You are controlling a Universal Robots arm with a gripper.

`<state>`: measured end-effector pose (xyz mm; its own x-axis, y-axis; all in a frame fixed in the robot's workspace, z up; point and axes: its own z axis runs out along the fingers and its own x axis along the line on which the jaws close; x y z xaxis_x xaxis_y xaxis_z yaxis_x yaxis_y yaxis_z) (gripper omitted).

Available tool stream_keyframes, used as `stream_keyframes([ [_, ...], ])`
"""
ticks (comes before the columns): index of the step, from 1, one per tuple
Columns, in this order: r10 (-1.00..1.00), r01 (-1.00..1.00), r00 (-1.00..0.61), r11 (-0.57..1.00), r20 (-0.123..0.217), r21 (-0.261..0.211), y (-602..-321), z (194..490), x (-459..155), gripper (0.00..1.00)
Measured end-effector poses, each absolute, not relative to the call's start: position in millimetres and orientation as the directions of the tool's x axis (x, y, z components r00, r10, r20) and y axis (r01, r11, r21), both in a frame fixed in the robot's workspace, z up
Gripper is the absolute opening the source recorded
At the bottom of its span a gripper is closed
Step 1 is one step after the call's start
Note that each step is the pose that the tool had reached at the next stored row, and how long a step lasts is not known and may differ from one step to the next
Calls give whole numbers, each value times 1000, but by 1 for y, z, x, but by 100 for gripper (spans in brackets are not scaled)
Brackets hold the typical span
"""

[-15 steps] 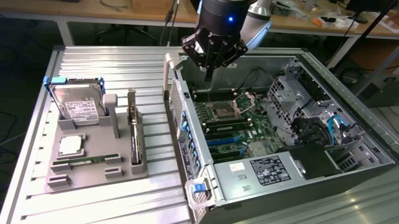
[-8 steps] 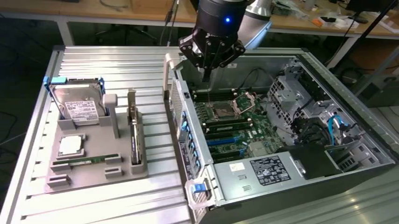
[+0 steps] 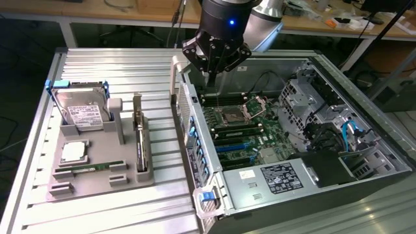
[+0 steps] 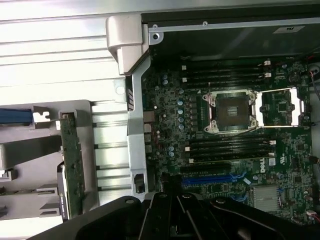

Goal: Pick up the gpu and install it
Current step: 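Reach for the gpu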

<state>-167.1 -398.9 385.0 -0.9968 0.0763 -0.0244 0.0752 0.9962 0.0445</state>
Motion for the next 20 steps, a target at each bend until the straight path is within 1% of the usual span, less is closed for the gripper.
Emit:
stream_keyframes([
  [20, 76, 75, -997, 996, -24, 46, -399, 383, -182, 11],
])
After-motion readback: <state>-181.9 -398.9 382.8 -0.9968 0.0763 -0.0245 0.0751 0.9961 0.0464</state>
